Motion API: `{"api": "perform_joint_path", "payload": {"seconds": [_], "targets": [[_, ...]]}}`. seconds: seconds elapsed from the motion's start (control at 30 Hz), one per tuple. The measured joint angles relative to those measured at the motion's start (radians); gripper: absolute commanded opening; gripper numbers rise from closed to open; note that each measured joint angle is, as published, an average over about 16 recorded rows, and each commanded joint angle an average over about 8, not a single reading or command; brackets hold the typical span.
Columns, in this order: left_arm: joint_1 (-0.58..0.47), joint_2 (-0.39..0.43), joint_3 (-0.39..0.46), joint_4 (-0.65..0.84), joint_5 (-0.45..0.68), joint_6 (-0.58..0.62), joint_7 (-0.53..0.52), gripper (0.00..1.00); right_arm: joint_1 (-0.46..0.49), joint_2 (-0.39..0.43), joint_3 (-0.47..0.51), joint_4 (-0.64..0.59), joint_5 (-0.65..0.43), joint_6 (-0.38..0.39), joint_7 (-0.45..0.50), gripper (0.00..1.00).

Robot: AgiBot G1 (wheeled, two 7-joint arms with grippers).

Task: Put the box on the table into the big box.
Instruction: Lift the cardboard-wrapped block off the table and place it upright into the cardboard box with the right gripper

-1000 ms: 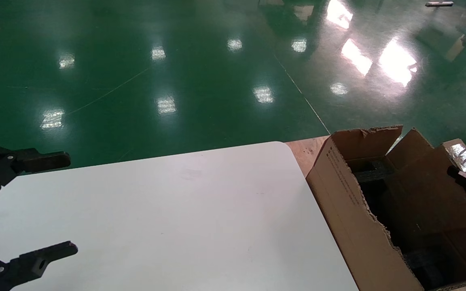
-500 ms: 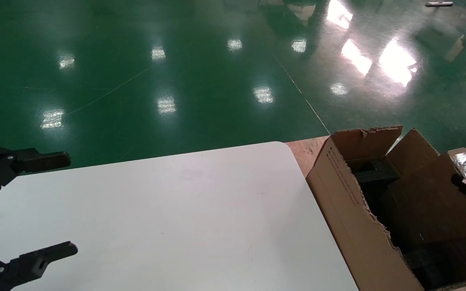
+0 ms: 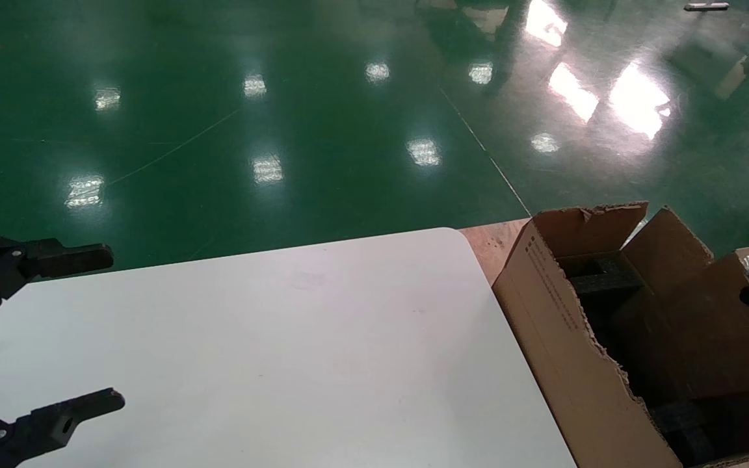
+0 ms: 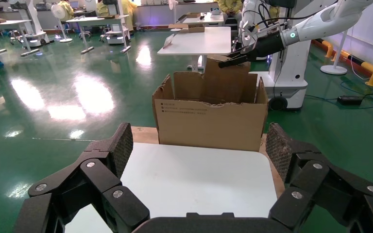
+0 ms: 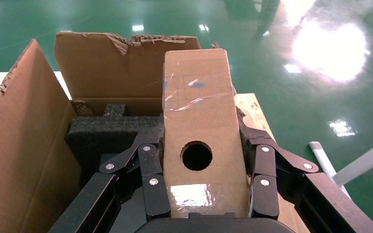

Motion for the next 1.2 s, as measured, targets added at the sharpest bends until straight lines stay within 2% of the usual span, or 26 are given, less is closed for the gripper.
{"api": "perform_joint_path", "payload": {"seconds": [0.47,1.13,1.2], "targets": [[0.000,0.000,0.000,0.000,0.000,0.000,0.000,1.00,-0.020,-0.033,-0.015,-0.051,0.027,-0.002,0.029,0.00],[0.000,0.000,0.001,0.000,-0.001,0.000,0.000,1.00,-0.016,-0.079,-0.023,-0.145,-0.009,0.016,0.103,0.00],[0.000,0.000,0.001,0.000,-0.001,0.000,0.000,1.00,-0.014,-0.081,-0.024,-0.152,-0.018,0.021,0.111,0.02]]}}
